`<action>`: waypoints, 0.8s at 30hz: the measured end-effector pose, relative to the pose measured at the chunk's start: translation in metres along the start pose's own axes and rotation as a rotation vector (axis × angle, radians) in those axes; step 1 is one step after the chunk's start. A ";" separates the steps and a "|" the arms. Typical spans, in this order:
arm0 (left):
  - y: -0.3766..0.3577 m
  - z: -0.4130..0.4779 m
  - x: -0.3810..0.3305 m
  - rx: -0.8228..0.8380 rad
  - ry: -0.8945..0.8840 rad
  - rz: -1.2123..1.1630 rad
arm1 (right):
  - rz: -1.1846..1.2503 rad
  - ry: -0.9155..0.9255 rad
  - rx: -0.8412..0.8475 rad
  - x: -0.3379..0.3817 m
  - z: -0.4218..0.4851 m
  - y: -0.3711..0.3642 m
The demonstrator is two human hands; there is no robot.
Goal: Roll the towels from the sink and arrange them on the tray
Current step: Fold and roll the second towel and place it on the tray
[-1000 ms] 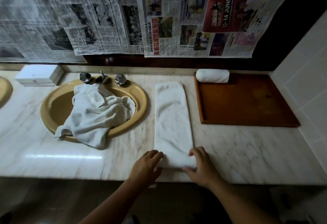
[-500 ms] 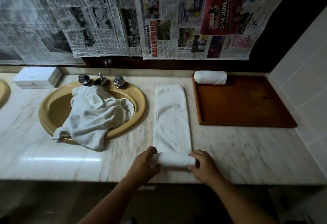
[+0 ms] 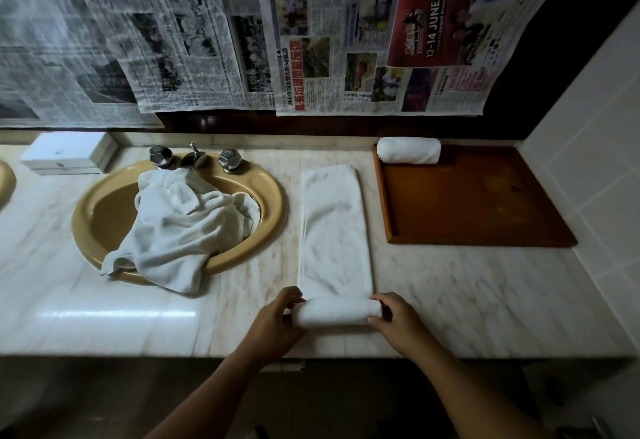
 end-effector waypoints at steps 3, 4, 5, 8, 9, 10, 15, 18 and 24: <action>0.003 0.004 0.002 0.000 0.022 -0.049 | 0.050 -0.030 0.019 -0.002 0.007 0.000; 0.004 0.006 0.003 0.003 0.026 -0.072 | 0.078 -0.048 0.023 -0.001 0.009 0.000; 0.005 0.008 0.003 0.007 0.030 -0.090 | 0.107 -0.062 0.019 -0.001 0.011 0.000; 0.009 0.012 0.002 0.018 0.080 -0.171 | 0.125 -0.084 -0.017 0.000 0.017 -0.001; 0.009 0.013 0.000 0.008 0.093 -0.215 | 0.122 -0.090 -0.031 0.000 0.020 -0.001; 0.009 0.014 -0.002 -0.005 0.103 -0.263 | 0.117 -0.100 -0.043 0.000 0.021 -0.002; 0.005 0.022 -0.006 -0.043 0.190 -0.280 | 0.032 -0.155 -0.087 0.003 0.027 -0.005; 0.005 0.029 -0.008 -0.052 0.259 -0.196 | -0.048 -0.193 -0.102 0.006 0.030 -0.006; 0.005 0.040 -0.015 -0.193 0.308 -0.068 | -0.094 -0.227 -0.133 0.011 0.034 -0.005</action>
Point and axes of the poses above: each hand's wrist, its own z-axis towards the middle knuckle, its own y-axis out of the back of the hand, x = y × z, the point moved 3 cm from there along z, towards the middle knuckle, and after that the axes turned 14 degrees about x, right-handed, at the moved point
